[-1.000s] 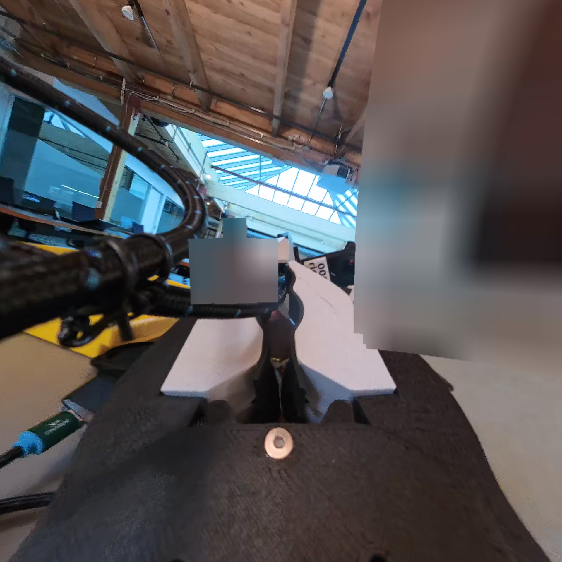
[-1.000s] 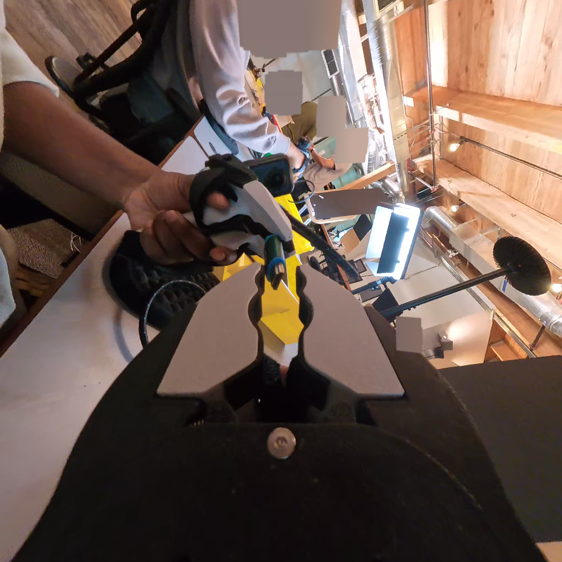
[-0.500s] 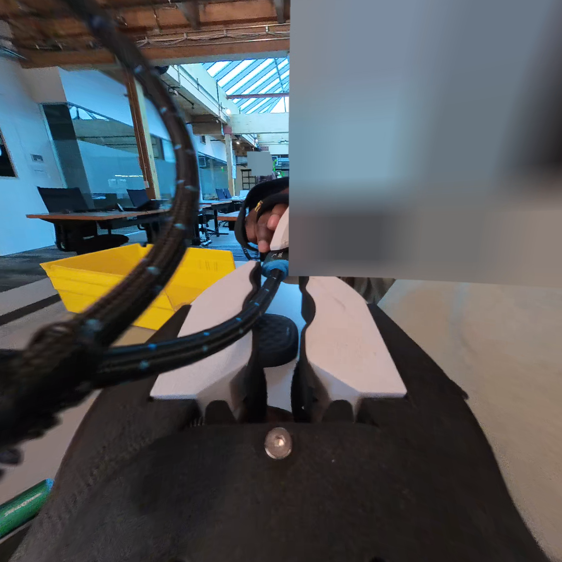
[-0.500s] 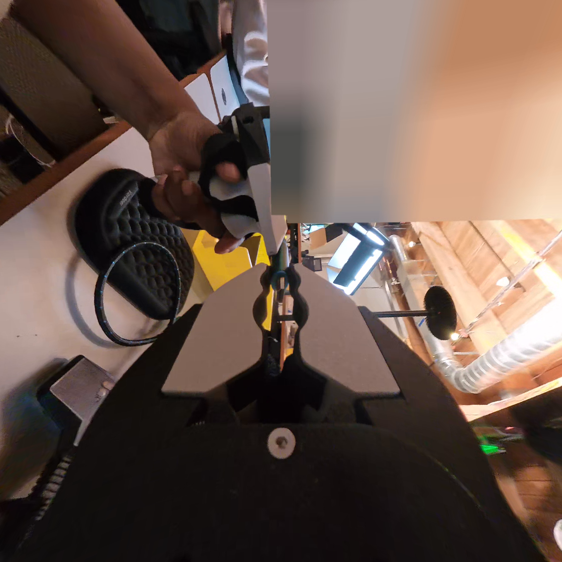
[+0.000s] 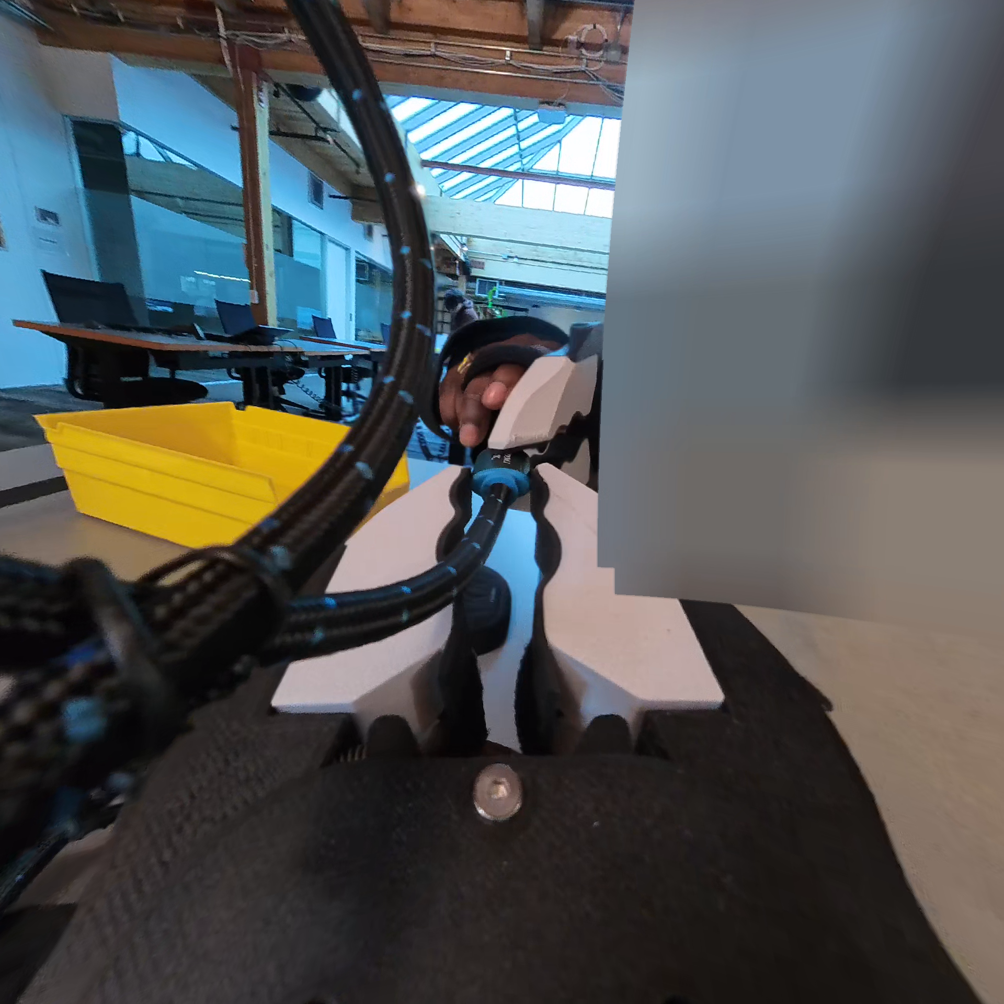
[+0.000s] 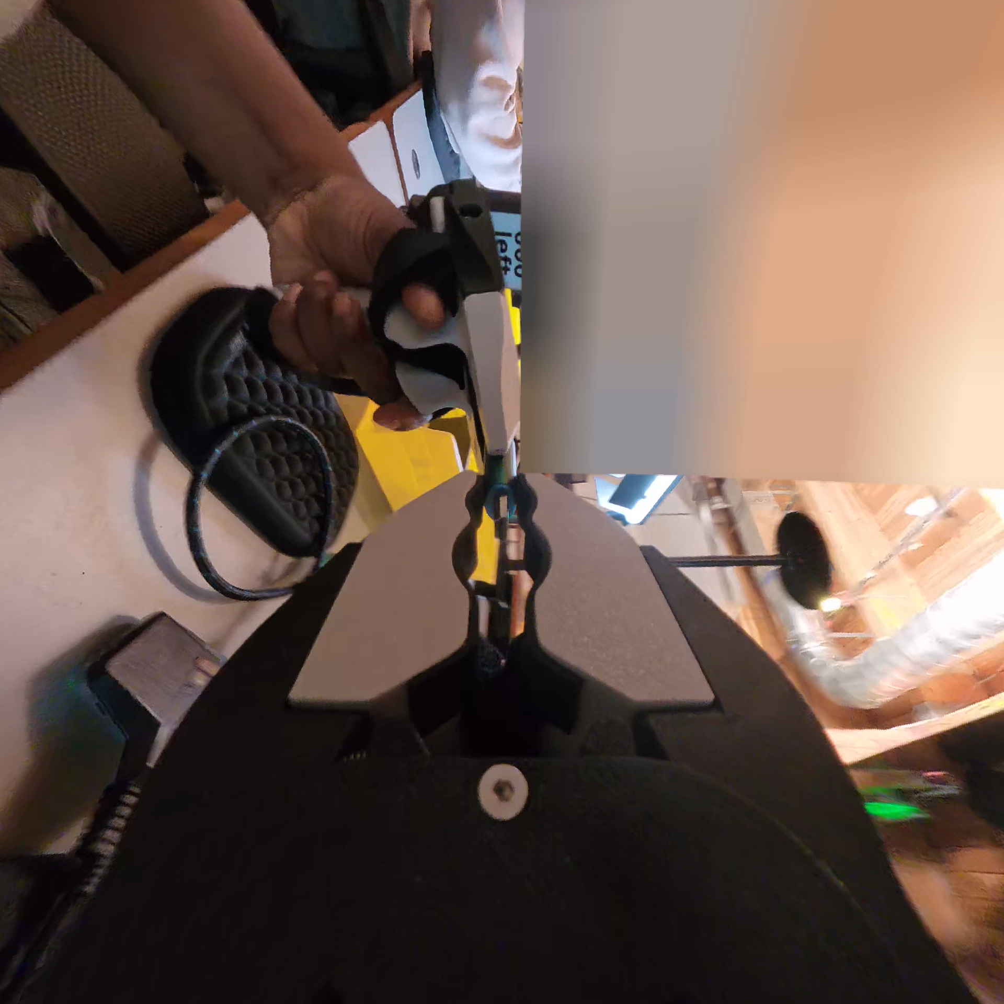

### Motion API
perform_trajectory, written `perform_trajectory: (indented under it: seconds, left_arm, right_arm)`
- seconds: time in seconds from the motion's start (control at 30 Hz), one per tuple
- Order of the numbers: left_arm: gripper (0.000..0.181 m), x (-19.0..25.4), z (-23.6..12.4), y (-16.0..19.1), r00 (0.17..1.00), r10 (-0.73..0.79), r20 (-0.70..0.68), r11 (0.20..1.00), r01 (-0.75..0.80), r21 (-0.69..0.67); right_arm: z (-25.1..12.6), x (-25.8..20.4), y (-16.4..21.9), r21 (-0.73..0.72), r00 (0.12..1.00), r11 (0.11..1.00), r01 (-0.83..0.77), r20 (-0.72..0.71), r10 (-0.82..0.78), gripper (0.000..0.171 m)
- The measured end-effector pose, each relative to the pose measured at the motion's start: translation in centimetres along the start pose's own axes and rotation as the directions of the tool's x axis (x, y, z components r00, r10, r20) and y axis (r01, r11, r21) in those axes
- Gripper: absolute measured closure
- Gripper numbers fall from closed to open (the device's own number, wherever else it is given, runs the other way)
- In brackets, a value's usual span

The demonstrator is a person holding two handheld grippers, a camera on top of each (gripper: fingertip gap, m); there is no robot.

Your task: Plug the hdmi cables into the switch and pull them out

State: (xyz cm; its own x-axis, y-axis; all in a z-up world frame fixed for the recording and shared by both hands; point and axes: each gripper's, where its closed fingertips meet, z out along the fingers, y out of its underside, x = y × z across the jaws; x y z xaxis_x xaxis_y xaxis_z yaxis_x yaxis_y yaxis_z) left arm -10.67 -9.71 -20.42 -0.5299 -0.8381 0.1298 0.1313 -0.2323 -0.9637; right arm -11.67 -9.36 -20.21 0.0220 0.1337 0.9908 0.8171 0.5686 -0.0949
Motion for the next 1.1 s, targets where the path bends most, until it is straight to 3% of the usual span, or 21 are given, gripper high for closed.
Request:
perform_trajectory:
  seconds: [0.03, 0.2, 0.37, 0.47, 0.57, 0.6, 0.67, 0.73, 0.8, 0.9, 1.0, 1.1]
  left_arm:
    - [0.161, -0.1, 0.0, 0.1, 1.0, 0.018, 0.007, 1.0, -0.018, 0.0]
    - [0.164, -0.3, -0.5, 0.2, 0.995, 0.093, 0.03, 0.996, -0.093, -0.015]
    - [0.162, -1.2, -1.4, 1.0, 0.983, 0.163, 0.086, 0.984, -0.155, -0.089]
    - [0.161, -2.4, -2.5, 1.4, 0.963, 0.225, 0.147, 0.967, -0.203, -0.153]
    - [0.161, -3.5, -3.5, 1.9, 0.938, 0.285, 0.199, 0.946, -0.241, -0.218]
    - [0.161, -3.7, -3.7, 2.1, 0.932, 0.296, 0.21, 0.941, -0.247, -0.234]
    - [0.161, -4.0, -3.9, 2.4, 0.926, 0.314, 0.211, 0.931, -0.257, -0.258]
    - [0.161, -3.9, -3.8, 2.8, 0.926, 0.32, 0.199, 0.926, -0.261, -0.271]
    - [0.161, -3.9, -3.6, 3.3, 0.927, 0.321, 0.191, 0.923, -0.261, -0.283]
    - [0.161, -4.3, -3.8, 4.1, 0.92, 0.339, 0.194, 0.909, -0.268, -0.32]
    - [0.16, -4.5, -4.0, 4.4, 0.924, 0.332, 0.191, 0.909, -0.259, -0.326]
    - [0.16, -4.6, -4.2, 4.6, 0.929, 0.32, 0.188, 0.913, -0.249, -0.322]
  right_arm:
    - [0.1, -0.1, 0.2, 0.011, 0.995, 0.995, -0.095, 0.02, 0.095, 0.159]
    - [-0.8, 0.6, 2.5, 0.046, 0.83, 0.829, -0.557, 0.043, 0.556, 0.141]
    - [-2.7, 0.2, 4.2, 0.039, 0.6, 0.6, -0.799, 0.103, 0.793, 0.132]
    - [-3.9, -2.4, 6.3, -0.118, 0.403, 0.422, -0.899, 0.156, 0.902, 0.11]
    - [-4.7, -7.4, 8.6, -0.377, 0.235, 0.266, -0.887, 0.127, 0.964, 0.093]
    - [-4.9, -9.2, 9.3, -0.462, 0.216, 0.234, -0.855, 0.092, 0.972, 0.093]
    - [-5.3, -12.4, 10.5, -0.606, 0.261, 0.242, -0.758, 0.059, 0.964, 0.091]
    - [-5.2, -14.2, 11.7, -0.702, 0.32, 0.244, -0.669, 0.024, 0.947, 0.094]
    - [-4.6, -15.5, 12.3, -0.765, 0.322, 0.212, -0.608, 0.006, 0.947, 0.098]
    - [-3.8, -16.9, 13.3, -0.821, 0.346, 0.193, -0.537, -0.006, 0.938, 0.106]
    - [-3.1, -17.0, 13.4, -0.816, 0.333, 0.211, -0.538, 0.024, 0.942, 0.127]
    - [-3.0, -16.7, 13.2, -0.773, 0.304, 0.253, -0.582, 0.081, 0.949, 0.128]
